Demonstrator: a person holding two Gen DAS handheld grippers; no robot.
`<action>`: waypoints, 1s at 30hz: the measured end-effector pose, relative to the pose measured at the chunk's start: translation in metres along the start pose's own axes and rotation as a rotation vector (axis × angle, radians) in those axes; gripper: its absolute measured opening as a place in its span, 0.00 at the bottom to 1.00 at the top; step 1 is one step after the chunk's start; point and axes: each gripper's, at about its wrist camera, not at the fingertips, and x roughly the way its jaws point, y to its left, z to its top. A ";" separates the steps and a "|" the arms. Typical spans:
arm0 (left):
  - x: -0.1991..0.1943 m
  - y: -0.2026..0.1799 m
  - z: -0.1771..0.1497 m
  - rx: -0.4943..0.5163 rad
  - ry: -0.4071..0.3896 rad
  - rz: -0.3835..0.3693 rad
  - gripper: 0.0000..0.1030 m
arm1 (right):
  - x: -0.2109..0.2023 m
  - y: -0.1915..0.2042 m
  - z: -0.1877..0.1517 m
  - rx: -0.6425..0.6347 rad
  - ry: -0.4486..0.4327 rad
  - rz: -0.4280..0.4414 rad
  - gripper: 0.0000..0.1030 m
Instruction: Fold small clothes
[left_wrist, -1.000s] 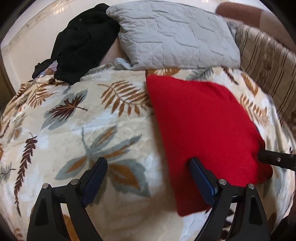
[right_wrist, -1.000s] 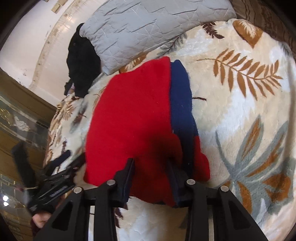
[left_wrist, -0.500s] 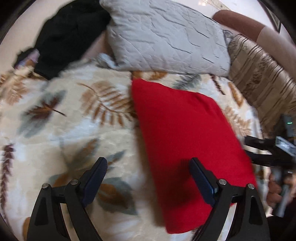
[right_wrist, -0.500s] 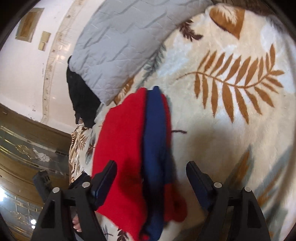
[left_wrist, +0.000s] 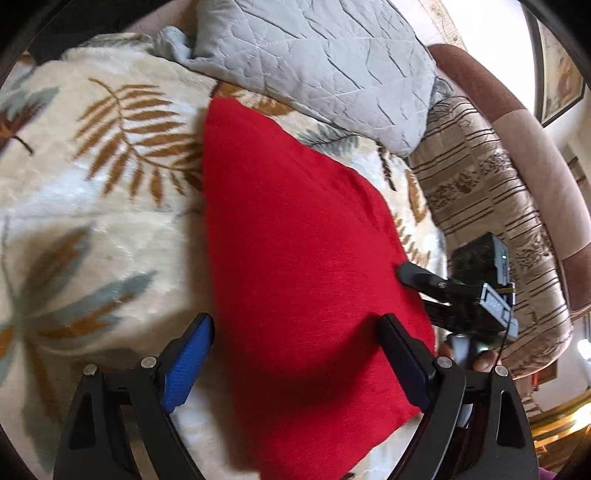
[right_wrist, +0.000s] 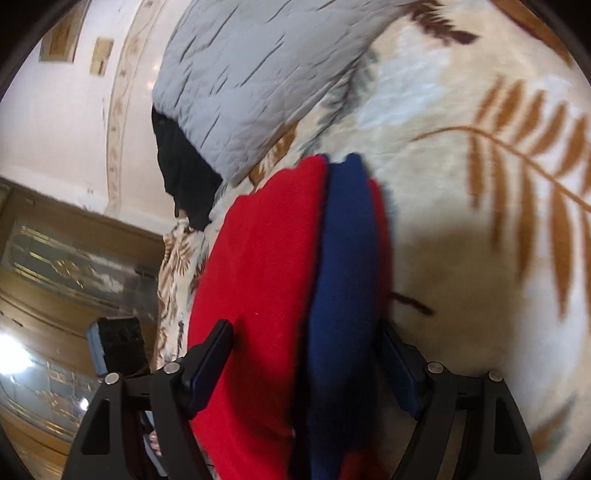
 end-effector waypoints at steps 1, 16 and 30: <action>0.001 -0.001 0.000 0.003 -0.004 0.005 0.83 | 0.004 0.003 0.000 -0.011 0.001 -0.001 0.78; -0.032 -0.035 -0.004 0.159 -0.099 0.046 0.47 | 0.002 0.055 -0.014 -0.154 -0.059 -0.057 0.46; -0.103 -0.069 -0.066 0.257 -0.134 0.130 0.47 | -0.044 0.100 -0.077 -0.225 -0.123 0.026 0.45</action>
